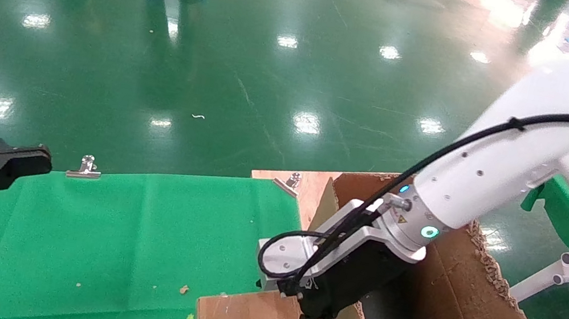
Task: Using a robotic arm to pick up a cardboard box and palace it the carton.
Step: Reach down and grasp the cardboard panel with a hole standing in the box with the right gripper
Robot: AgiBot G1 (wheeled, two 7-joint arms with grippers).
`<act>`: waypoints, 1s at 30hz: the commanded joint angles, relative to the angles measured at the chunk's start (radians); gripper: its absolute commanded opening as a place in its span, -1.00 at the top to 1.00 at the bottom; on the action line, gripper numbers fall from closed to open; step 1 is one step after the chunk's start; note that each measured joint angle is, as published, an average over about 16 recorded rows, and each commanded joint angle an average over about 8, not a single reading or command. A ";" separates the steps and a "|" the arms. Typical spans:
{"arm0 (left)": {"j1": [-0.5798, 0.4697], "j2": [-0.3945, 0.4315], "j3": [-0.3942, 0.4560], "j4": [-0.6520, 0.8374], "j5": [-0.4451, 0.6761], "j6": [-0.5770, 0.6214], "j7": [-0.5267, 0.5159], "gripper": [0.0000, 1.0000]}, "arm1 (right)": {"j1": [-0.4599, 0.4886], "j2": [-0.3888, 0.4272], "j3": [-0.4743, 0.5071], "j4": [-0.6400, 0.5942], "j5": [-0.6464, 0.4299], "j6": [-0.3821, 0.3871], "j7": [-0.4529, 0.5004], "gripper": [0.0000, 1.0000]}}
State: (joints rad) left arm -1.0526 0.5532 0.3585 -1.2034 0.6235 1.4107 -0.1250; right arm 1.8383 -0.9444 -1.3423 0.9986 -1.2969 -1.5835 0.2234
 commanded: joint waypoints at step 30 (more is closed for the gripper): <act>0.000 0.000 0.000 0.000 -0.001 0.000 0.000 -1.00 | 0.035 -0.104 -0.114 -0.114 0.021 0.016 -0.102 1.00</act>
State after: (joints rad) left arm -1.0523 0.5531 0.3585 -1.2031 0.6228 1.4105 -0.1250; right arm 1.8734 -1.0486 -1.4565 0.8840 -1.2761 -1.5678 0.1214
